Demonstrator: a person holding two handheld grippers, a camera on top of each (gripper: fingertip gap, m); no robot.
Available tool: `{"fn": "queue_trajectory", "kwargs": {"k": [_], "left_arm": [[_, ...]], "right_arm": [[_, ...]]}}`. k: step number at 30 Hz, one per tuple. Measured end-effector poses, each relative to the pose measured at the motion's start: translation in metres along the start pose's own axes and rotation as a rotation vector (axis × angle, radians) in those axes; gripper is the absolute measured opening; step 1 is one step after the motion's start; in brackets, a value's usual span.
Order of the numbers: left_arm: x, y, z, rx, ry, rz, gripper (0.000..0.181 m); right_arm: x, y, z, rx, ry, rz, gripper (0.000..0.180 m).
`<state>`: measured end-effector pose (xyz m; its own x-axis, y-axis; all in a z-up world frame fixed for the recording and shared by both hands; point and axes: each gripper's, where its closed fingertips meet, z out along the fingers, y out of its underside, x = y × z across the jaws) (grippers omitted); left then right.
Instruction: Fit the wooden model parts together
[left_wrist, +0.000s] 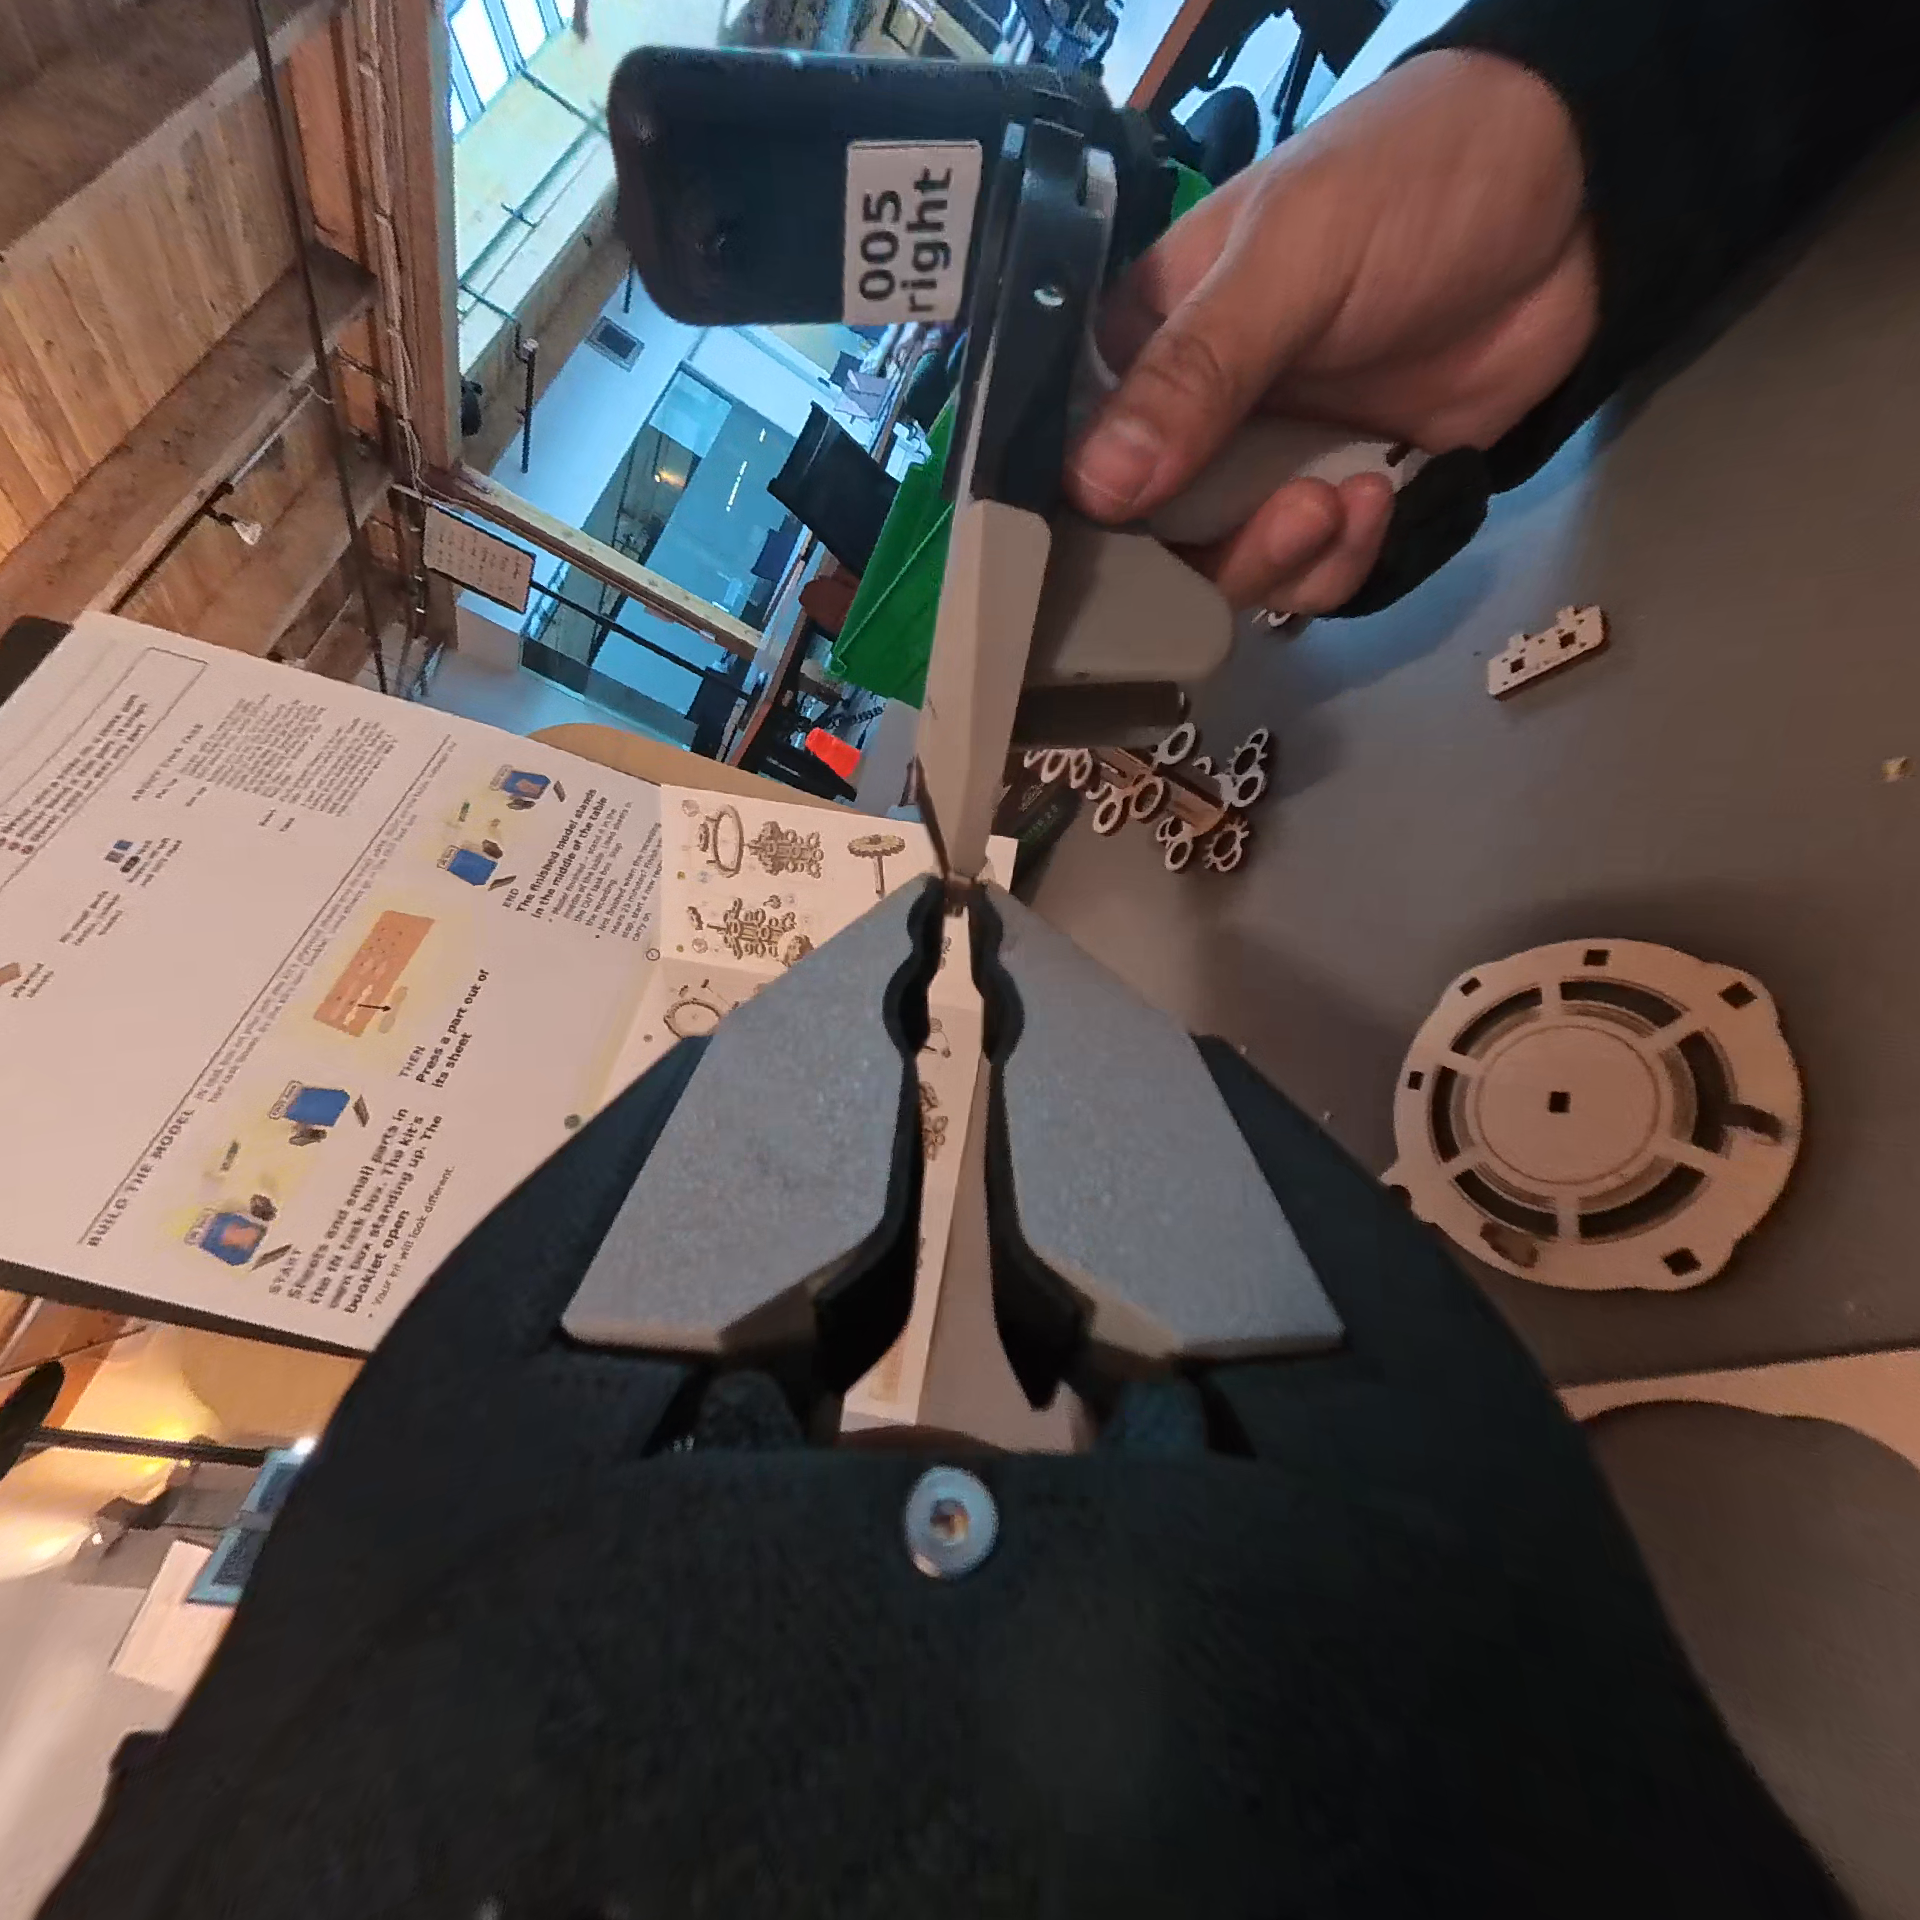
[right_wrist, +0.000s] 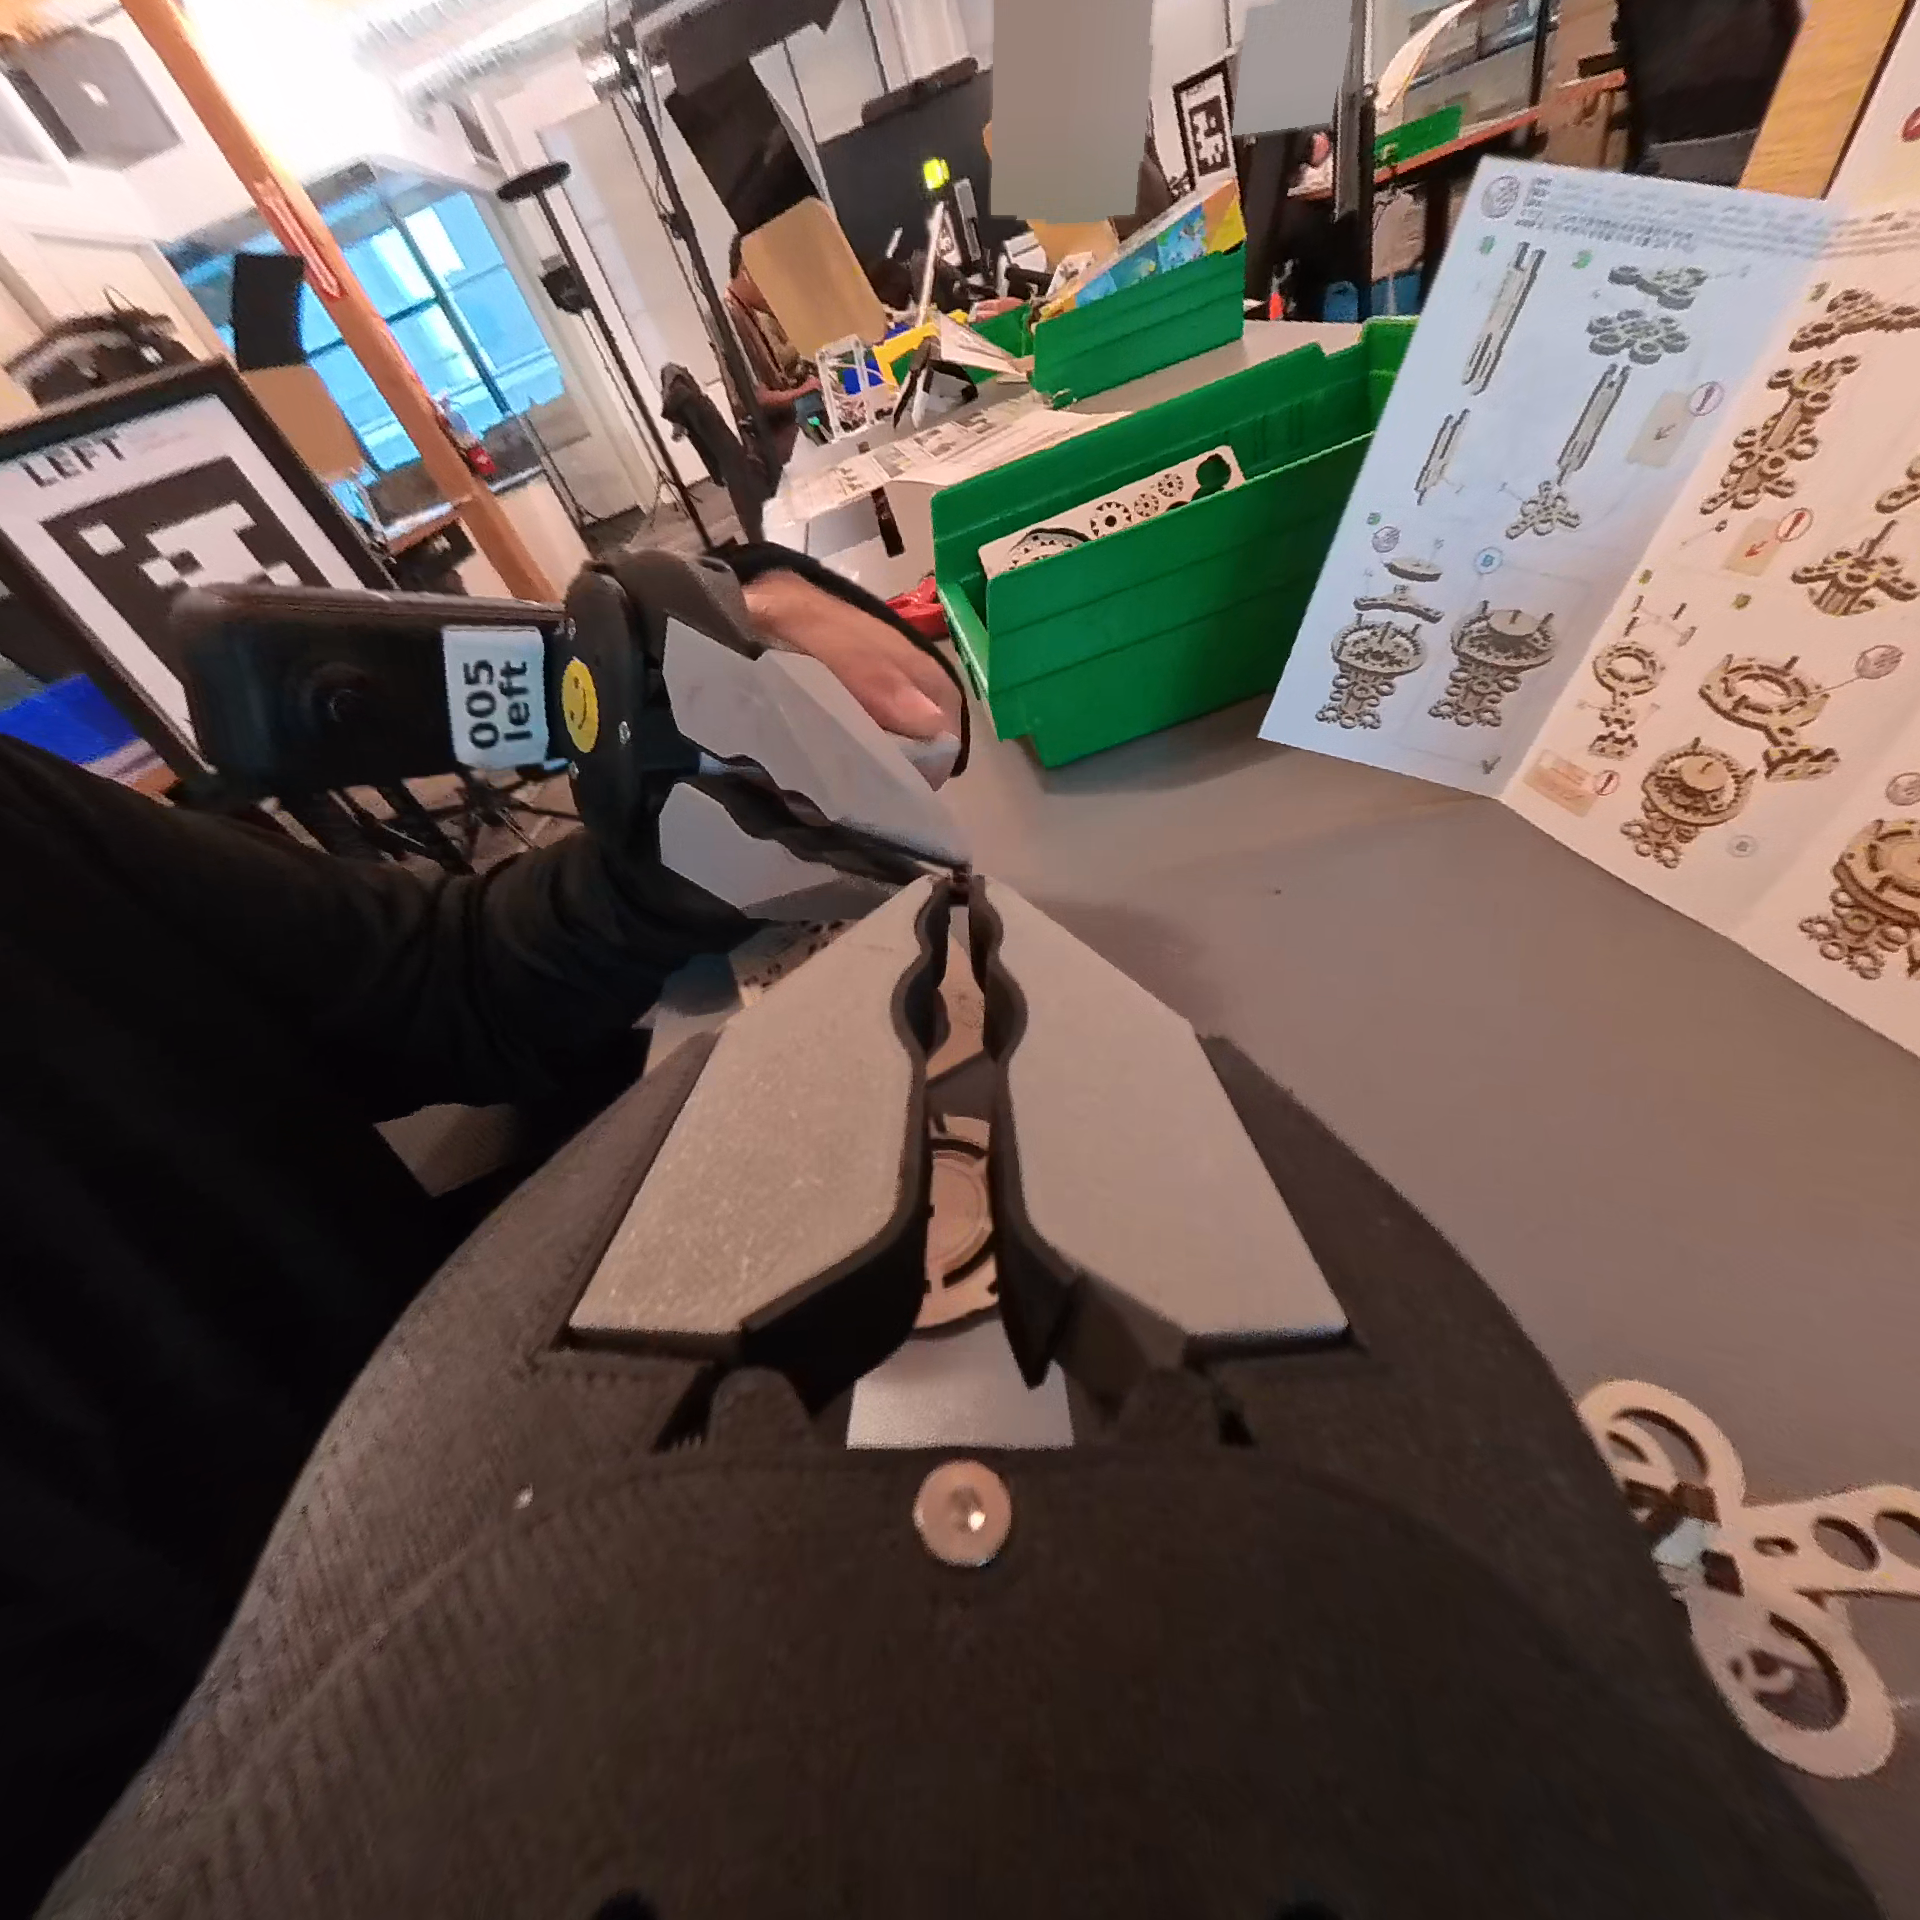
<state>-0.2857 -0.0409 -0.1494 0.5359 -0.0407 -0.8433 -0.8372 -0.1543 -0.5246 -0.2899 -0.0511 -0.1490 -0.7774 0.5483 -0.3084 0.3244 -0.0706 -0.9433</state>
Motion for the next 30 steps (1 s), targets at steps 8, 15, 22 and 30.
{"fn": "queue_trajectory", "kwargs": {"k": [8,15,22,30], "left_arm": [[-0.007,0.001,-0.006,0.017,-0.016,-0.034,0.000],[-0.005,0.000,-0.002,0.013,-0.021,-0.023,0.000],[-0.003,0.000,-0.001,0.013,-0.020,-0.021,0.003],[-0.007,-0.003,-0.004,0.034,-0.034,-0.040,0.000]], "right_arm": [[0.002,-0.006,-0.005,0.038,-0.017,0.039,0.000],[0.000,-0.006,-0.004,0.040,-0.034,0.045,0.000],[-0.002,-0.006,-0.004,0.040,-0.048,0.047,0.000],[-0.006,-0.006,-0.003,0.043,-0.074,0.041,0.000]]}}
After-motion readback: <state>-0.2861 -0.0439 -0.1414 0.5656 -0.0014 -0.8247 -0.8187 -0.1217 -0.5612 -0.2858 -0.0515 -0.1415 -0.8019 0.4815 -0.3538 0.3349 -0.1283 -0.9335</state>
